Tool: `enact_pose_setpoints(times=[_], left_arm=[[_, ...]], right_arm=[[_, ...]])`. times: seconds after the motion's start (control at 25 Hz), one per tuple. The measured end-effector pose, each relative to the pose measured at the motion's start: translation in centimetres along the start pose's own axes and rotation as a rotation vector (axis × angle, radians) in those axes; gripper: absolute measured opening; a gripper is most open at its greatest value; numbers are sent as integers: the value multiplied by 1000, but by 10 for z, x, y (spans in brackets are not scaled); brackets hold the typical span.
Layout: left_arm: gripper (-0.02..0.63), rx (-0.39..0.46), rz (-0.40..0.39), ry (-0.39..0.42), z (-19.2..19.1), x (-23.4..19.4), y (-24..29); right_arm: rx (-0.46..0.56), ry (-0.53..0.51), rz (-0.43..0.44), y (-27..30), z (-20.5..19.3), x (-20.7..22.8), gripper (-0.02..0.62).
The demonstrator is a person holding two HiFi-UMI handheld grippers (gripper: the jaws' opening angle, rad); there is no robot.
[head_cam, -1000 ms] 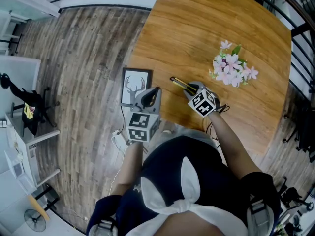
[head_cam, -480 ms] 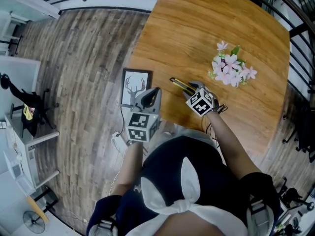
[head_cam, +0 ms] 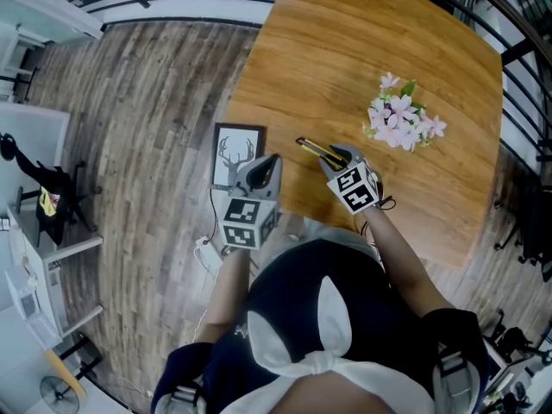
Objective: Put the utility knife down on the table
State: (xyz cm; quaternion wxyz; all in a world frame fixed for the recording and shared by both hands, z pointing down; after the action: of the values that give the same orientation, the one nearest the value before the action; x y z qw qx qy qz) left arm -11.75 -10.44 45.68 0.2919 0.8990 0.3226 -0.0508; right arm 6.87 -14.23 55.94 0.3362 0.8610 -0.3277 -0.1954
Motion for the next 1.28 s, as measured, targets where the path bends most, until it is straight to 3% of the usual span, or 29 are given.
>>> enact_pose_setpoints(times=[0.4, 1.28], left_arm=[[23, 15, -49, 25, 6, 5, -3], [22, 24, -171, 120, 6, 40, -14]], right_arm=[[162, 130, -76, -45, 28, -3, 3], [285, 186, -168, -125, 47, -38, -3]])
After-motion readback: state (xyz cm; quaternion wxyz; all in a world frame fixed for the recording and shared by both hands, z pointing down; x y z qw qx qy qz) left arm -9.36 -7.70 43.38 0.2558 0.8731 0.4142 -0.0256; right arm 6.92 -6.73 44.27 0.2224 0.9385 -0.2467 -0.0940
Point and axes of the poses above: the fingertips, and each gripper's own axes: y forward along the fingers, x to its right, z out of its top, the point moved 8 cm from there along -y, backward along the fingers, and after that the axes turned 7 degrees about -z, right-handed, at the moved point
